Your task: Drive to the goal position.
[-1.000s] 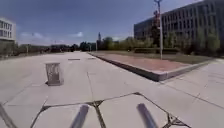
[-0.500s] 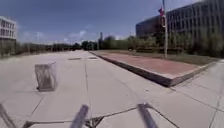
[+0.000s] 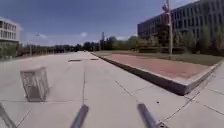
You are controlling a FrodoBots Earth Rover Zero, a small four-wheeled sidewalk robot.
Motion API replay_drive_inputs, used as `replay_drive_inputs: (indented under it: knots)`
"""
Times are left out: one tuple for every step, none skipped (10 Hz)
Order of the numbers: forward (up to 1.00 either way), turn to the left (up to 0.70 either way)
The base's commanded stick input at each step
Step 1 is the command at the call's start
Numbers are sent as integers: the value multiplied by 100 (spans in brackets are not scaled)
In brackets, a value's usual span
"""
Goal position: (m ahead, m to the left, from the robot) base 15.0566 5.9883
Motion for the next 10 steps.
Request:
replay_drive_inputs:
  knots:
    - [70,0]
    - [70,0]
    - [70,0]
    - [70,0]
    - [70,0]
    - [70,0]
    - [70,0]
    - [70,0]
    - [70,0]
    - [70,0]
